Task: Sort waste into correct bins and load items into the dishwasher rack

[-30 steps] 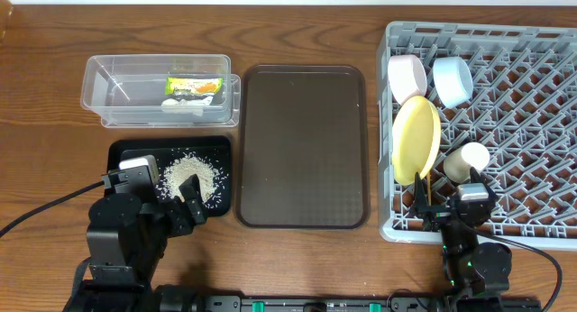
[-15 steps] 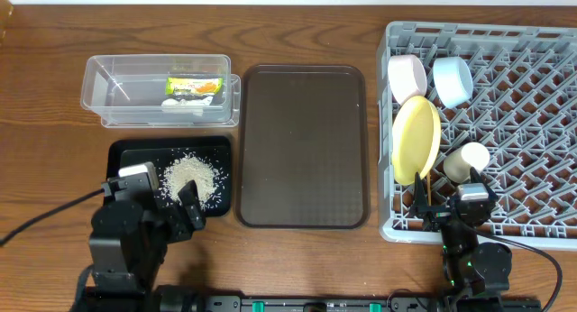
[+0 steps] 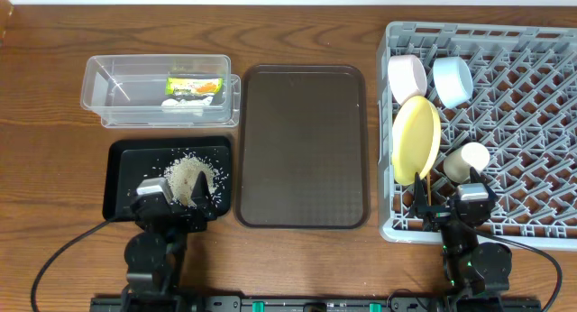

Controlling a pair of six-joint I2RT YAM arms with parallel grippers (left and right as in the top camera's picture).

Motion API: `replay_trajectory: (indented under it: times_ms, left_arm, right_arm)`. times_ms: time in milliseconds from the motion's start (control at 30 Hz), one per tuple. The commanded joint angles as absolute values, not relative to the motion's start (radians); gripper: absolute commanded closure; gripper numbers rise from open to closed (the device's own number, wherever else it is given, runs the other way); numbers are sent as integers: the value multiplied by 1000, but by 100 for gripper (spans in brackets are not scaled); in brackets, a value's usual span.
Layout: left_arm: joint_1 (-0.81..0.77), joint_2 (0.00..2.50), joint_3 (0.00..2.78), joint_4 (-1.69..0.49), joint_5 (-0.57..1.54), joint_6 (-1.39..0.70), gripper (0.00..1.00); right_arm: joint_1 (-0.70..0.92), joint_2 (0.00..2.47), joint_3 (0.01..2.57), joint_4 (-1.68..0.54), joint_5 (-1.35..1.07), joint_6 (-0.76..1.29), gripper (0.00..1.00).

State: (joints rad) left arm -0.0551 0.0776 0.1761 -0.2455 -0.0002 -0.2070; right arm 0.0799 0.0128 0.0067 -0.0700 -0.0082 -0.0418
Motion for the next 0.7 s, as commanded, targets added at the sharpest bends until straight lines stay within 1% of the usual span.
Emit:
replay_trajectory:
  times_ms: [0, 133, 233, 400, 533, 667]
  left_arm:
    - [-51, 30, 116, -162, -11, -175, 7]
    - [-51, 14, 47, -4, -8, -79, 7]
    - [-51, 9, 3, 70, -8, -21, 7]
    - [-51, 1, 4, 13, -12, -19, 7]
    - [-51, 1, 4, -76, -11, -19, 7]
    - [-51, 1, 4, -72, -11, -19, 7]
  right_arm:
    - [93, 7, 6, -74, -16, -57, 1]
    - [93, 7, 6, -74, -16, -57, 1]
    - [93, 7, 6, -74, -16, -57, 1]
    - [93, 7, 6, -74, -16, -57, 1]
    - [93, 7, 6, -74, -16, -57, 1]
    - [93, 7, 6, -74, -16, -57, 1]
